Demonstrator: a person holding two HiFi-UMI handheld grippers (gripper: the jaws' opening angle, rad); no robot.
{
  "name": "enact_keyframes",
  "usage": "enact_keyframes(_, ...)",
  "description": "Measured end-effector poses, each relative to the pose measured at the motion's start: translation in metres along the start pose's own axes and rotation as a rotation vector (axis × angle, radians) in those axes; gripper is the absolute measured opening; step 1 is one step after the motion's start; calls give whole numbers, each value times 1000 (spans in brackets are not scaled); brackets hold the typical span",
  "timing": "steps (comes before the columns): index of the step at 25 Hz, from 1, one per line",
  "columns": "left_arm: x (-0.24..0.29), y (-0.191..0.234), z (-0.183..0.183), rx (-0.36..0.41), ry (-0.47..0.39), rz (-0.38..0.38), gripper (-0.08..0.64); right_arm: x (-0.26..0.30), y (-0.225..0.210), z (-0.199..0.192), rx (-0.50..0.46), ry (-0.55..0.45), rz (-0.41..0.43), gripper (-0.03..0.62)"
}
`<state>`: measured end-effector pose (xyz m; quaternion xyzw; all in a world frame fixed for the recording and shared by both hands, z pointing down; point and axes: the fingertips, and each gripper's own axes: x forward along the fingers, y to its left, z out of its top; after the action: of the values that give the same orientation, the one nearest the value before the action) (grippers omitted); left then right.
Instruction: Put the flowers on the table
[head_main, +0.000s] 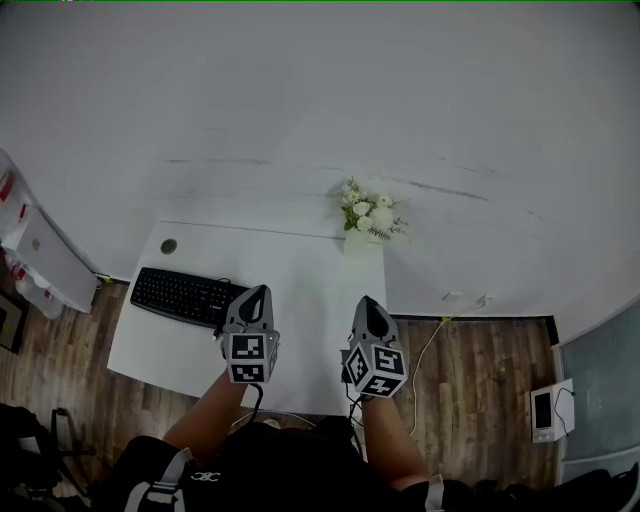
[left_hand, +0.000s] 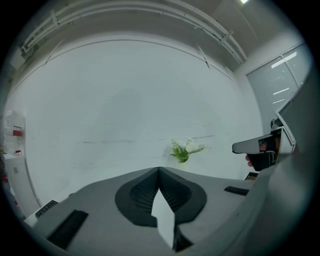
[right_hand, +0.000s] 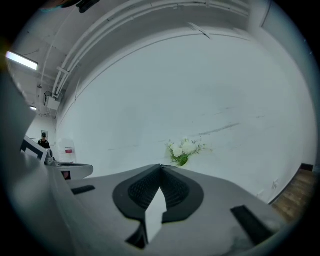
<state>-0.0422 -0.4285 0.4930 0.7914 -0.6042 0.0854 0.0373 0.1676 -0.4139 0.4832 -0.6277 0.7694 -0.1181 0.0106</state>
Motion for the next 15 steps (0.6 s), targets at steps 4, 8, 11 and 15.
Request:
enact_keyframes(4,-19,8,1,0,-13,-21,2,-10,20,0,-7,-20,-9,3)
enact_keyframes(8,-28,13,5,8,-28,-45,2,-18,34,-1,-18,-26,-22,3)
enact_keyframes(11,-31,17,6,3,-30,-57,2,-22,42,-2,-23,-33,-29,3)
enact_keyframes(15,-36,20,12,-13,-44,-75,2,-25,48,-1,-25,-44,-38,3)
